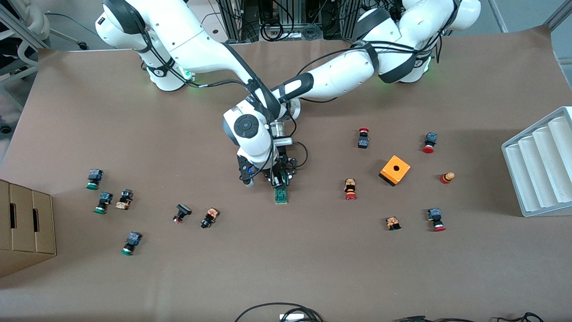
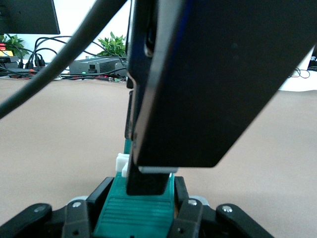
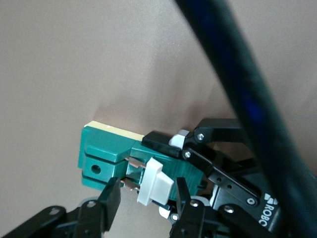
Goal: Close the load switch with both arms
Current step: 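Press the white lever with the right gripper while the left gripper holds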
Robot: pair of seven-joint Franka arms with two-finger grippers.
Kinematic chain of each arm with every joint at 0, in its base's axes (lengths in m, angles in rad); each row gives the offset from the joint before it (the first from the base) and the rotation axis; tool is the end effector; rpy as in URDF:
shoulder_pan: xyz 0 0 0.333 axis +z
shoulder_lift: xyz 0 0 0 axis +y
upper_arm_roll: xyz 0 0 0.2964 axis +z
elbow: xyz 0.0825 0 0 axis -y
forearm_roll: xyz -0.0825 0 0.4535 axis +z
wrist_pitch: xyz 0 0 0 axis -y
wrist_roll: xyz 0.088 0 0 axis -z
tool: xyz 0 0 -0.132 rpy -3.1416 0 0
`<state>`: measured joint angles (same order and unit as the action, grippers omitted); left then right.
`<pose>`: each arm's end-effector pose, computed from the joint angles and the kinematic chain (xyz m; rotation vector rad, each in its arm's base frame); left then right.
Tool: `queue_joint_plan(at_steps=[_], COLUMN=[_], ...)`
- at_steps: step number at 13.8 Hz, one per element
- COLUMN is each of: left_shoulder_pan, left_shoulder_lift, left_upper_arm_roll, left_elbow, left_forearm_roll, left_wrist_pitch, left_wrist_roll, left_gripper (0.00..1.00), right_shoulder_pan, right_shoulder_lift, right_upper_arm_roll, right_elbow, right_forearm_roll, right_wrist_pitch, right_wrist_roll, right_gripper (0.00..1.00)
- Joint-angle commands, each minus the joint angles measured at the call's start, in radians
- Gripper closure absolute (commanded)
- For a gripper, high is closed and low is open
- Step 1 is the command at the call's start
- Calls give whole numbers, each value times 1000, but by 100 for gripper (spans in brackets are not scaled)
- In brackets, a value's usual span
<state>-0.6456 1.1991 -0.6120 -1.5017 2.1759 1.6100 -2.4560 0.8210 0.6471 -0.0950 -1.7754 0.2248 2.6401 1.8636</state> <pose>0.3670 -0.6120 -0.0164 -2.4218 -0.1928 -1.9150 0.5393 0.4771 0.1248 -2.3164 1.7560 0.0160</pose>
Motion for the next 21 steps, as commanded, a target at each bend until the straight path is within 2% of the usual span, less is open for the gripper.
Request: queue_joint_plan(at_steps=[1,4,9,21], left_shoulder_pan=[-17,-19,-19,-19], left_shoulder_lift=[25,25,25,25], left_upper_arm_roll=[6,6,6,6], left_elbow=[35,35,35,35], left_forearm_roll=[18,18,19,19], left_wrist_pitch=[-7,-7,-7,-7], left_wrist_roll=[3,3,3,11], left_gripper=[44,44,44,44], right_shoulder_pan=[15,15,15,1], right_shoulder_lift=[20,19,20,16], right_upper_arm_roll=[-6,-6,-8,-9], right_elbow=[22,22,22,45], right_forearm_roll=[33,33,33,34], right_wrist_pitch=[18,18,17,15], right_wrist_roll=[3,0,0,0], right_gripper=[46,51,69,71])
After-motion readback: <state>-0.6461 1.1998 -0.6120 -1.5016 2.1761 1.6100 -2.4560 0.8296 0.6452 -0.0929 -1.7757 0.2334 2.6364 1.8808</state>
